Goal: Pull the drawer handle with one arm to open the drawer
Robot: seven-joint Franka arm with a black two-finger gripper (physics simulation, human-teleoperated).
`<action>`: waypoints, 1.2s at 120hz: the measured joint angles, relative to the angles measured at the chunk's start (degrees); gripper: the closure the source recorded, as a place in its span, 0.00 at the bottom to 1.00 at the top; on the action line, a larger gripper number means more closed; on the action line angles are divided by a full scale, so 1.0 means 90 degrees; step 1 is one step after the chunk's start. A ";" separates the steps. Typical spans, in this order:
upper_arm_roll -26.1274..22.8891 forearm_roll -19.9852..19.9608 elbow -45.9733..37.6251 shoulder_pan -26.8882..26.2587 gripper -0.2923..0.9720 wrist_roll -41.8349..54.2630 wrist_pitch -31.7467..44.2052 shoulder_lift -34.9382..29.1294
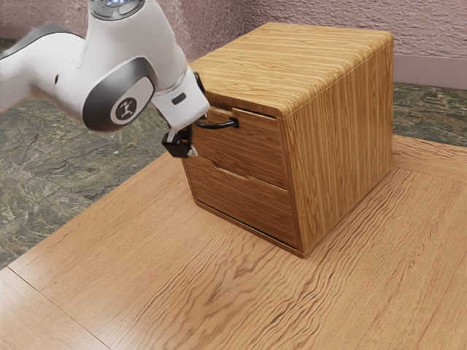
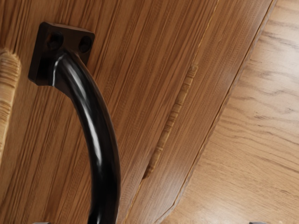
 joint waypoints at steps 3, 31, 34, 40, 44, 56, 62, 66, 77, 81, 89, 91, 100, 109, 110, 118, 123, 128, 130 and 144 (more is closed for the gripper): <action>0.0032 0.0002 -0.0008 0.0006 0.35 0.0000 0.0026 0.0020; 0.0001 0.0003 -0.0155 0.0018 0.34 0.0000 0.0205 0.0148; 0.0003 0.0004 -0.0206 0.0013 0.32 -0.0001 0.0217 0.0132; -0.0031 0.0005 -0.0293 0.0048 0.29 -0.0003 0.0236 0.0105; -0.0051 0.0006 -0.0347 0.0074 0.29 -0.0005 0.0247 0.0088; 0.0006 0.0011 -0.0474 0.0027 0.27 -0.0009 0.0273 -0.0013; -0.0013 0.0004 -0.0541 0.0054 0.32 -0.0006 0.0255 -0.0109; -0.0019 0.0001 -0.0567 0.0065 0.34 -0.0004 0.0233 -0.0156; -0.0060 -0.0005 -0.0568 0.0025 0.38 0.0004 0.0014 -0.0317; -0.0081 -0.0003 -0.0560 -0.0047 0.37 0.0006 -0.0097 -0.0358; -0.0136 -0.0004 -0.0552 -0.0189 0.39 0.0012 -0.0334 -0.0452; -0.0151 -0.0004 -0.0551 -0.0189 0.40 0.0013 -0.0392 -0.0480; -0.0194 -0.0007 -0.0564 -0.0146 0.44 0.0015 -0.0627 -0.0610; -0.0186 -0.0013 -0.0596 -0.0173 0.42 0.0016 -0.0835 -0.0729; -0.0184 -0.0013 -0.0599 -0.0175 0.41 0.0016 -0.0857 -0.0738; -0.0172 -0.0015 -0.0721 -0.0177 0.39 0.0013 -0.1021 -0.0913; -0.0160 -0.0015 -0.0863 -0.0172 0.39 0.0011 -0.1100 -0.1085; -0.0151 -0.0014 -0.0980 -0.0172 0.39 0.0008 -0.1164 -0.1230; -0.0149 -0.0014 -0.1021 -0.0172 0.39 0.0007 -0.1186 -0.1279; -0.0148 -0.0021 -0.1246 -0.0159 0.35 -0.0001 -0.1308 -0.1517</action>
